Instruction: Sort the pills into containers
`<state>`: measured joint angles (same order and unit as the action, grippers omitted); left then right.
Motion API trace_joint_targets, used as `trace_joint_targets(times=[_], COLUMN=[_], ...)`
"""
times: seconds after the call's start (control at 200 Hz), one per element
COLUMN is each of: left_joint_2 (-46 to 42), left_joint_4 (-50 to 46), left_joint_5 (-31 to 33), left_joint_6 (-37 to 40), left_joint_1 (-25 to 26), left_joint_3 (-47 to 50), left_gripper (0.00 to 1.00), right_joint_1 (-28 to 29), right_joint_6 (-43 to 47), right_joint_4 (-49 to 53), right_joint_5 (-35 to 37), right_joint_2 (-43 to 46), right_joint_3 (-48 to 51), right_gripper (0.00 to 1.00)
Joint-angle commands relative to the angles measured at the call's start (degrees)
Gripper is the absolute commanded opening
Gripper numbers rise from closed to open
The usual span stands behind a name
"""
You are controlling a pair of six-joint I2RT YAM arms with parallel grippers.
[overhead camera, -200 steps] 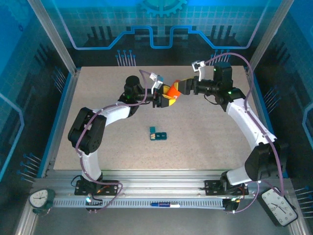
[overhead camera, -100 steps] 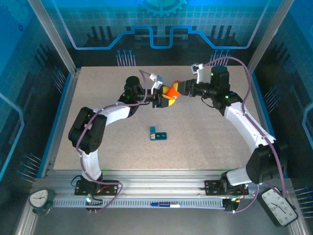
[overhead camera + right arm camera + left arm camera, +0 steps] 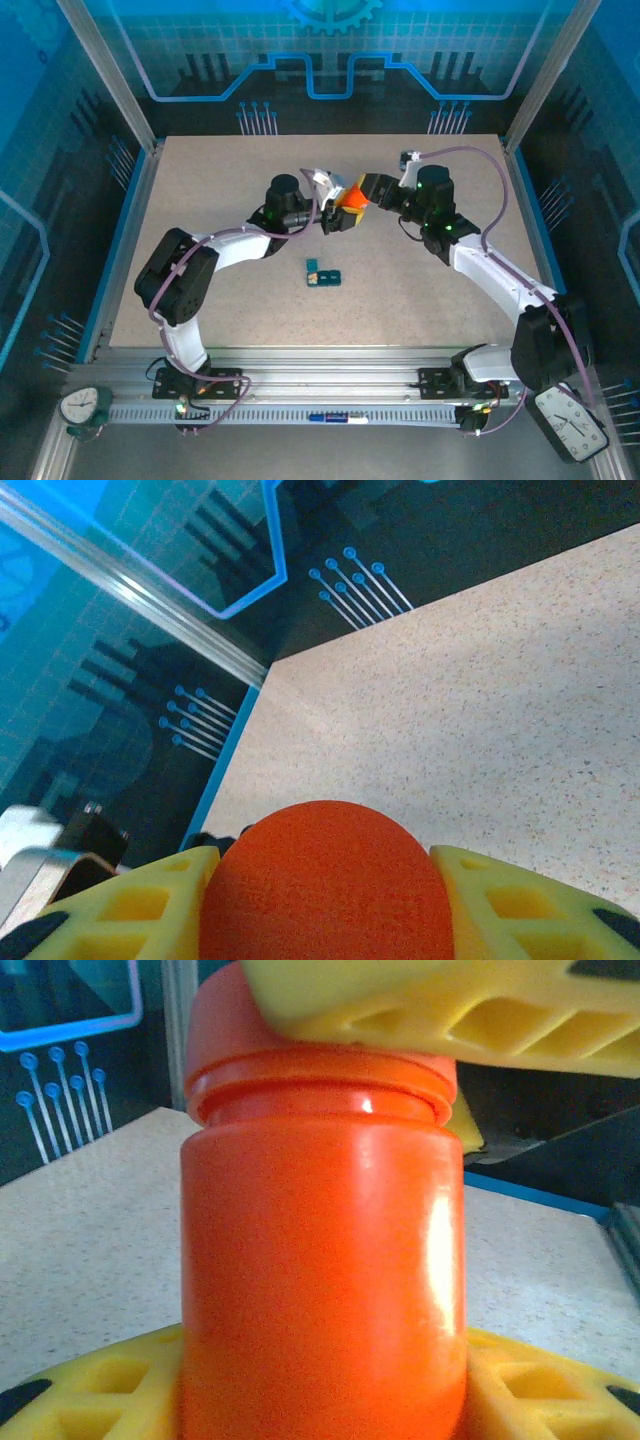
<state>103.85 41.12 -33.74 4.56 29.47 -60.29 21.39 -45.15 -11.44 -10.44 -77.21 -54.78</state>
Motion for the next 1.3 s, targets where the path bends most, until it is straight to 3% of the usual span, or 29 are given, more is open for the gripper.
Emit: trace_joint_targets(times=[0.0, 0.265, 0.32, 0.435, 0.565, 0.86, 1.071, 1.296], left_joint_2=[-4.27, -2.11, -1.53, -0.46, 0.64, 4.32, 6.0, 6.71], left_joint_4=[8.05, 9.06, 9.94, 11.21, 12.65, 15.87, 15.07, 15.92], left_joint_5=[0.11, -1.54, -2.13, -3.99, -7.8, -21.86, -26.89, -28.14], left_joint_6=[5.47, 1.81, 0.12, -2.96, -6.3, -17.46, -20.57, -22.35], left_joint_1=[3.4, 2.27, 1.52, -0.25, -2.47, -6.14, -6.57, -6.58], left_joint_3=[-1.49, -2.37, -2.55, -2.81, -3.21, -6.97, -9.29, -10.02], left_gripper=[0.0, 0.0, 0.0, 0.0, 0.0, 0.0, 0.0, 0.0], right_joint_1=[3.22, 1.73, 0.41, -2.48, -5.78, -11.5, -12.07, -10.15], right_joint_6=[-5.28, -3.02, -1.88, 1.61, 7.54, 22.84, 24.44, 27.92], right_joint_4=[0.63, 3.31, 4.46, 7.19, 12.23, 18.66, 17.67, 23.13], right_joint_5=[0.18, -2.83, -5.45, -12.97, -18.86, -28.16, -34.18, -33.51], right_joint_2=[-2.25, -2.07, -2.15, -2.47, -1.29, -0.48, -2.9, -6.12], right_joint_3=[1.7, -0.97, -2.6, -6.65, -10.57, -15.0, -17.88, -22.74], right_gripper=[0.37, 0.46, 0.54, 0.8, 0.91, 0.92, 0.87, 0.84])
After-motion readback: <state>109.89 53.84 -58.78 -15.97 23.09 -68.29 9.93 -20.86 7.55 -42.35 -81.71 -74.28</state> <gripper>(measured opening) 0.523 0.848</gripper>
